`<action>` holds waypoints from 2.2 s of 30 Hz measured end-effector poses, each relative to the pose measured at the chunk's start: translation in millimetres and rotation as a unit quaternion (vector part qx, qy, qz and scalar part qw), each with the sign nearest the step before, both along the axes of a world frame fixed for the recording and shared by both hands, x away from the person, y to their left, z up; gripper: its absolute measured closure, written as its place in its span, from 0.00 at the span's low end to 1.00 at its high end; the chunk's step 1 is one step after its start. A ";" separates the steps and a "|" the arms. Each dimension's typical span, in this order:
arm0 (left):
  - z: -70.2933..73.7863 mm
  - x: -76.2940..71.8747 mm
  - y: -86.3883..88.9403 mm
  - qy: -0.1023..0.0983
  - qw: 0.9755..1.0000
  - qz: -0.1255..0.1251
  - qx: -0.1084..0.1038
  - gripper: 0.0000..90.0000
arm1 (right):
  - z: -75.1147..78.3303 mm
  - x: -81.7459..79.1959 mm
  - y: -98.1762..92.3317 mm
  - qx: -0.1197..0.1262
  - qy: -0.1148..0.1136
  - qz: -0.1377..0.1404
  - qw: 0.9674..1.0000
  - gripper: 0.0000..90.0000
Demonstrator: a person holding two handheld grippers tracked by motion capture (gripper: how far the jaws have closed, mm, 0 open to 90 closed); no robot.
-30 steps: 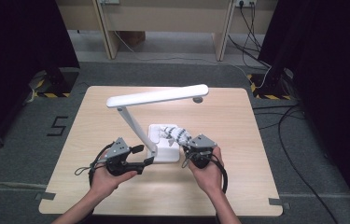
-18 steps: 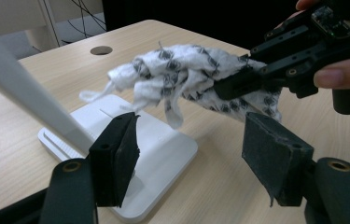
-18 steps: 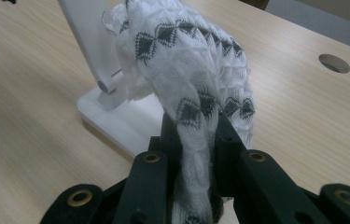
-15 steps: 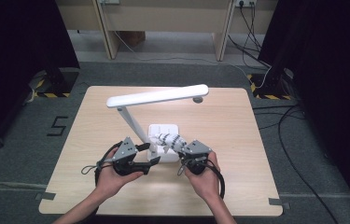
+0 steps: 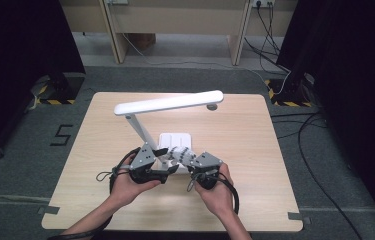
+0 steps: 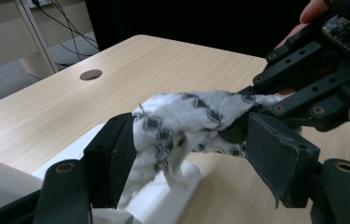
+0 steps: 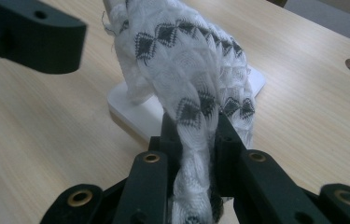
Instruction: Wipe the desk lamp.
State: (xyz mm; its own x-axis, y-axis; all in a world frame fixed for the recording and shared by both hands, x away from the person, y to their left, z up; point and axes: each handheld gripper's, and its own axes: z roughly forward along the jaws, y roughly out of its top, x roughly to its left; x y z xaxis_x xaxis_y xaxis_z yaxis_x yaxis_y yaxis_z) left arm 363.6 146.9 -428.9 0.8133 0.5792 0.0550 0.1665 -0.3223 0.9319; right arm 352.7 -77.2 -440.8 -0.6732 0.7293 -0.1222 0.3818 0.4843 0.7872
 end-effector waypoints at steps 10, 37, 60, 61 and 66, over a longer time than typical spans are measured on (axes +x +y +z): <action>2.7 4.4 -0.7 -0.016 1.000 -0.009 0.008 0.34 | -0.9 -1.9 4.0 -0.007 0.004 0.011 1.000 0.88; -8.4 11.7 3.0 -0.019 0.995 -0.054 0.076 0.46 | 16.0 -3.5 12.4 -0.021 -0.005 0.056 0.998 0.88; -5.8 7.7 11.3 0.050 0.998 -0.020 0.014 0.88 | 23.4 -7.1 19.8 -0.001 -0.020 0.064 0.998 0.85; -5.8 7.7 11.3 0.050 0.998 -0.020 0.014 0.89 | 23.6 -7.1 20.0 0.004 -0.019 0.065 0.998 0.83; -0.9 6.5 19.7 0.071 0.997 0.002 -0.024 0.89 | 25.0 -8.1 21.4 0.025 -0.018 0.070 0.997 0.67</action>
